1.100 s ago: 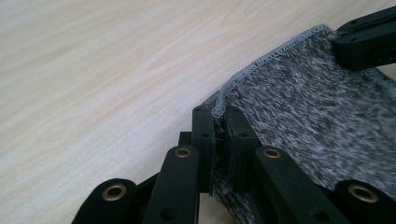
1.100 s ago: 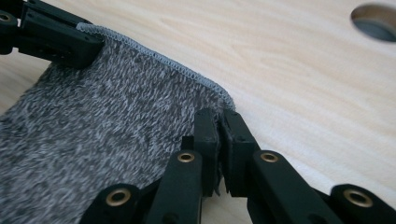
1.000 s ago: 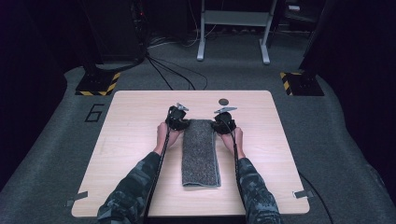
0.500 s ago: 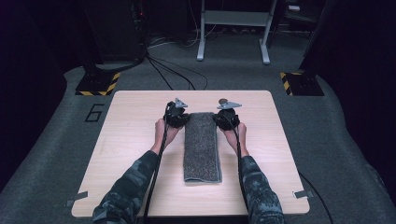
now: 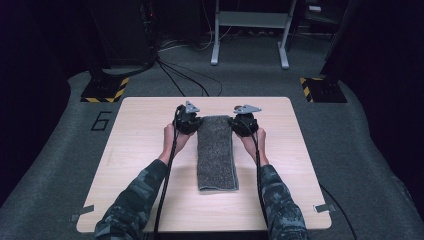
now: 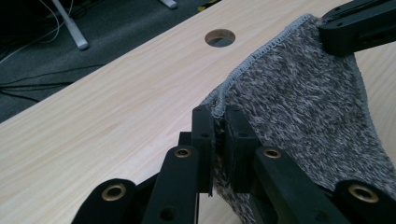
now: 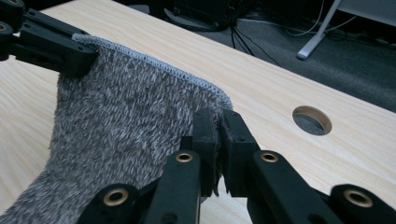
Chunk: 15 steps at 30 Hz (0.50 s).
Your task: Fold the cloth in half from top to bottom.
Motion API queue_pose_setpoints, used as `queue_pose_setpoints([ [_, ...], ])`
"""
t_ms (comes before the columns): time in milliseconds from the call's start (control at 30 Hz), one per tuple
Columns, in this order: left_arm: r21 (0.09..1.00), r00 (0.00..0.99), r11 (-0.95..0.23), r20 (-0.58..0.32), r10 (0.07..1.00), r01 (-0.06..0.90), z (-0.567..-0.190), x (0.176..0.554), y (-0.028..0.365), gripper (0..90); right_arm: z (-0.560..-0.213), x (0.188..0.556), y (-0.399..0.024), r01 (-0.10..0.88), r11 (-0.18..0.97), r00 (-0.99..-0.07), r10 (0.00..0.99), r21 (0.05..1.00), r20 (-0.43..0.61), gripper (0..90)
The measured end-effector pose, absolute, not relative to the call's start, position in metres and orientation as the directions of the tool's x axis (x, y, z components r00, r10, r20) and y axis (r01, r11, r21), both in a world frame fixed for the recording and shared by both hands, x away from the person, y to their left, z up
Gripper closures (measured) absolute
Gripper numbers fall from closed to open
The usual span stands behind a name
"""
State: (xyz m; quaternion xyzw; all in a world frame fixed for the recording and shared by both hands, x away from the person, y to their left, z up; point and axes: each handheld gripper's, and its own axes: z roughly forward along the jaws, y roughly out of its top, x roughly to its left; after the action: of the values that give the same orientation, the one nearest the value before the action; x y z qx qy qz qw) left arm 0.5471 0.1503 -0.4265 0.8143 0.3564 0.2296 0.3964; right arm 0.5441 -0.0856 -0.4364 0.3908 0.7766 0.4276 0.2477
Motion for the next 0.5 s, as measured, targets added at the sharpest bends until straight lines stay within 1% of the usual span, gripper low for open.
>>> queue_pose_setpoints([
  [133, 0.815, 0.646, -0.426, 0.085, 0.759, 0.393, -0.424, 0.539, 0.149, 84.0, -0.432, 0.537, -0.088, 0.39, 0.322, -0.578, 0.815, 0.863, -0.043, 85.3],
  [500, 0.828, 0.675, -0.421, 0.071, 0.734, 0.371, -0.424, 0.515, 0.151, 83.8, -0.43, 0.504, -0.097, 0.351, 0.322, -0.619, 0.785, 0.879, -0.041, 84.9],
])
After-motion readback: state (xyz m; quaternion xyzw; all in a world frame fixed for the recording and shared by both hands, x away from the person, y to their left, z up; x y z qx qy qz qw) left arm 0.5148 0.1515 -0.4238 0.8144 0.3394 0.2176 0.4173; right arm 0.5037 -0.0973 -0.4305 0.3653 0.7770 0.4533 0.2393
